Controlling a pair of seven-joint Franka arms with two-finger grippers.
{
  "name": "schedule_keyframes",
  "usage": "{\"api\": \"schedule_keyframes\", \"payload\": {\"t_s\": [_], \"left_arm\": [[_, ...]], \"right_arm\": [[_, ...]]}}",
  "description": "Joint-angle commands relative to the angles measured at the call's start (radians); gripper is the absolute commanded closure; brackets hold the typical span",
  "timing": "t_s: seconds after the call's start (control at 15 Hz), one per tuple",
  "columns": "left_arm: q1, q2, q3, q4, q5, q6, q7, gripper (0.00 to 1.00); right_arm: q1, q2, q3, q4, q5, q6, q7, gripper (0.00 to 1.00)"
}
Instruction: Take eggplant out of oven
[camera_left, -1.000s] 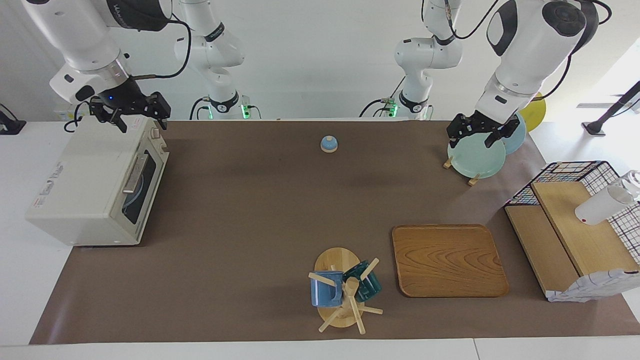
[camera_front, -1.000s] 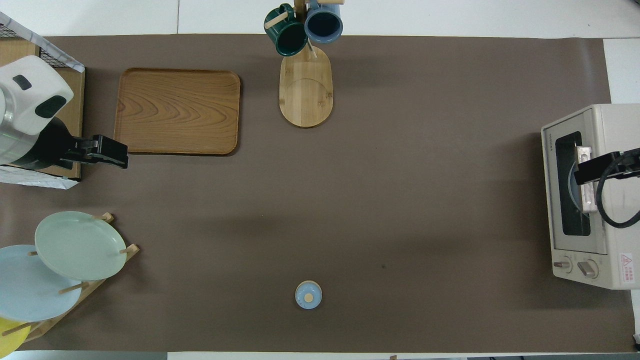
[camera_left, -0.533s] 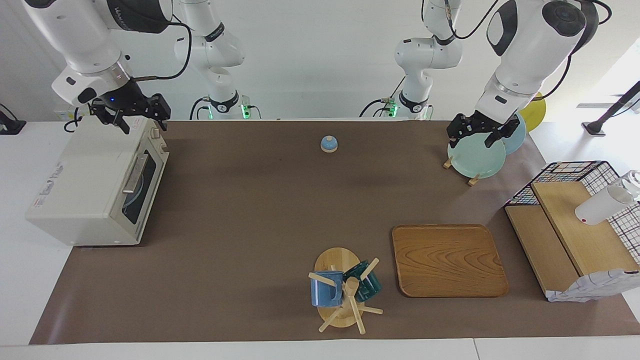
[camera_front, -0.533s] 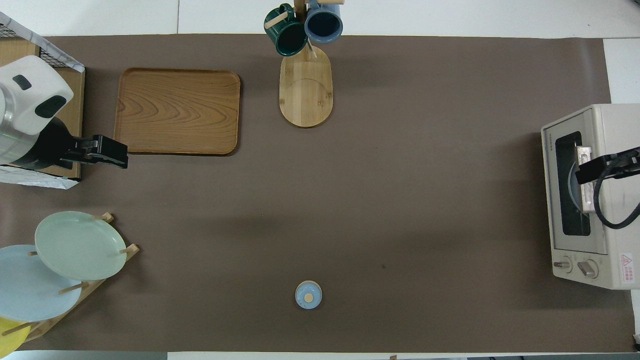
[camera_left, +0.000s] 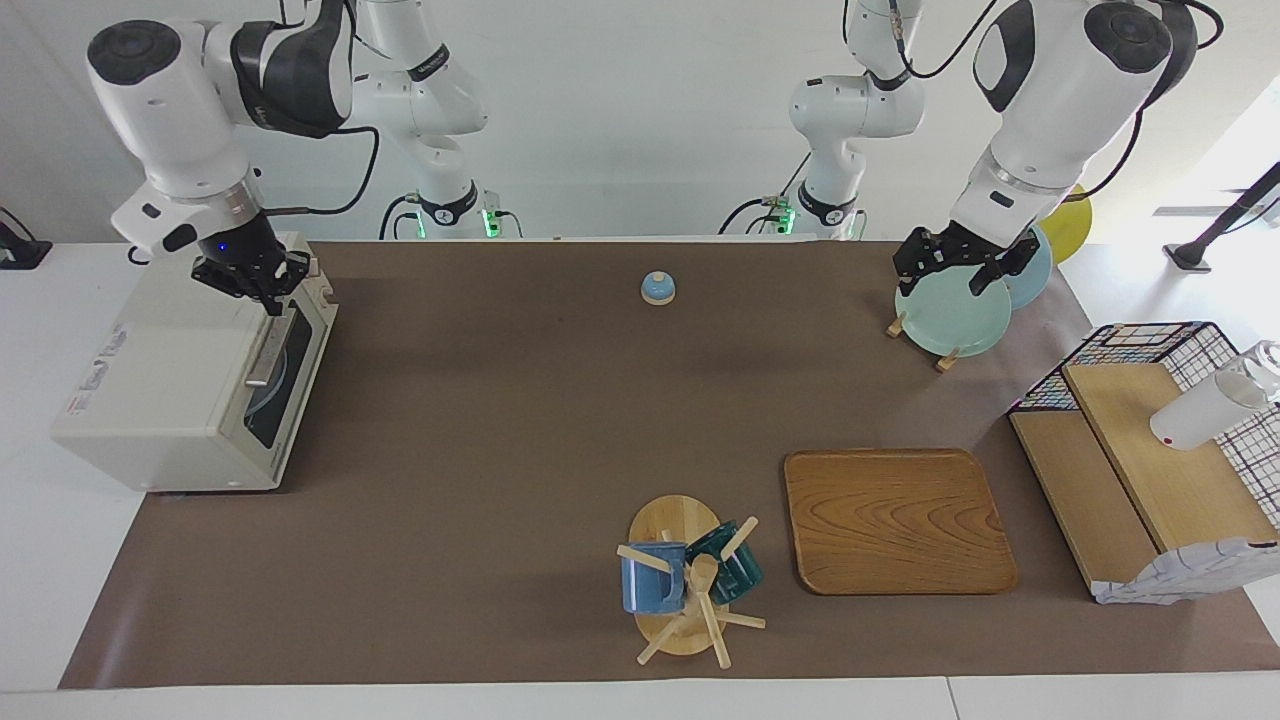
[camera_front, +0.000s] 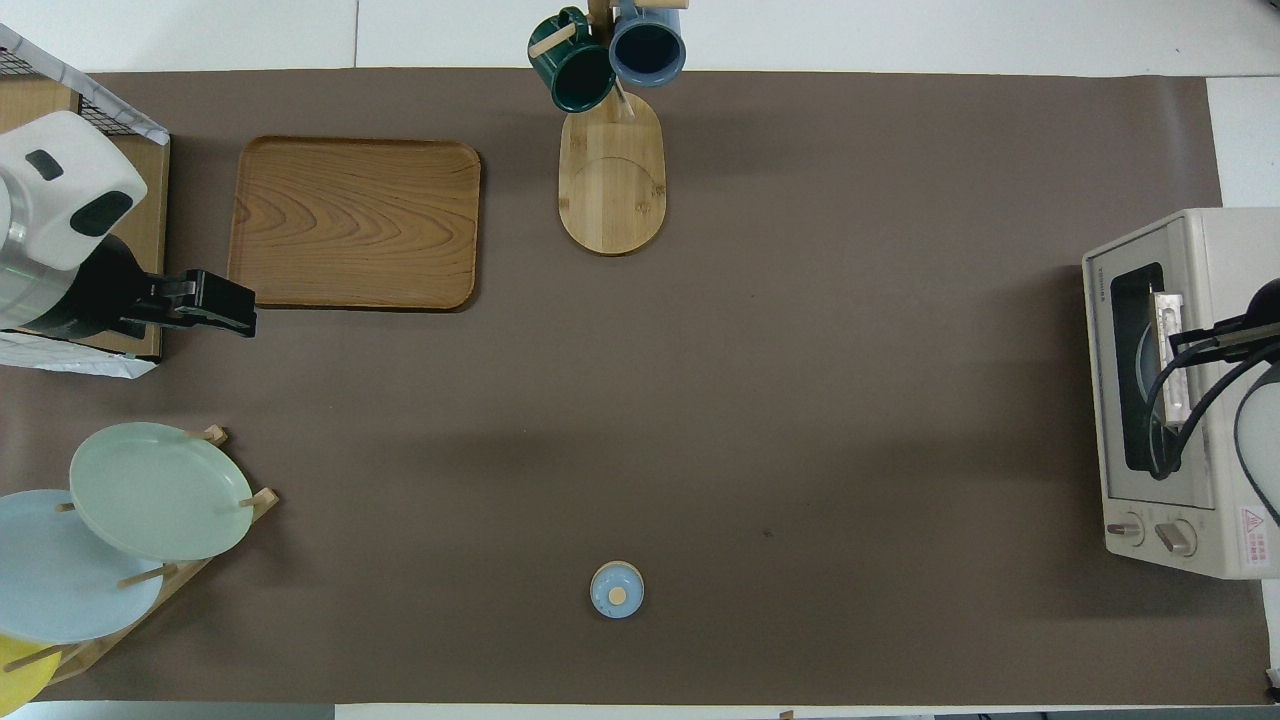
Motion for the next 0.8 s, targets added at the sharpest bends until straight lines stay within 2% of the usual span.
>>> {"api": "schedule_keyframes", "payload": {"t_s": [0.0, 0.2, 0.73], "left_arm": [[0.002, -0.026, 0.001, -0.024, 0.018, -0.001, 0.003, 0.0], [0.0, -0.026, 0.001, -0.024, 0.018, 0.0, 0.003, 0.0], [0.002, -0.026, 0.003, -0.024, 0.018, 0.0, 0.003, 0.0]], "right_arm": [[-0.046, -0.028, 0.006, -0.068, -0.039, 0.044, 0.023, 1.0], [-0.05, -0.027, 0.006, -0.1, -0.039, 0.078, 0.09, 1.0], [-0.062, -0.011, 0.006, -0.151, -0.039, 0.141, 0.101, 1.0]]}}
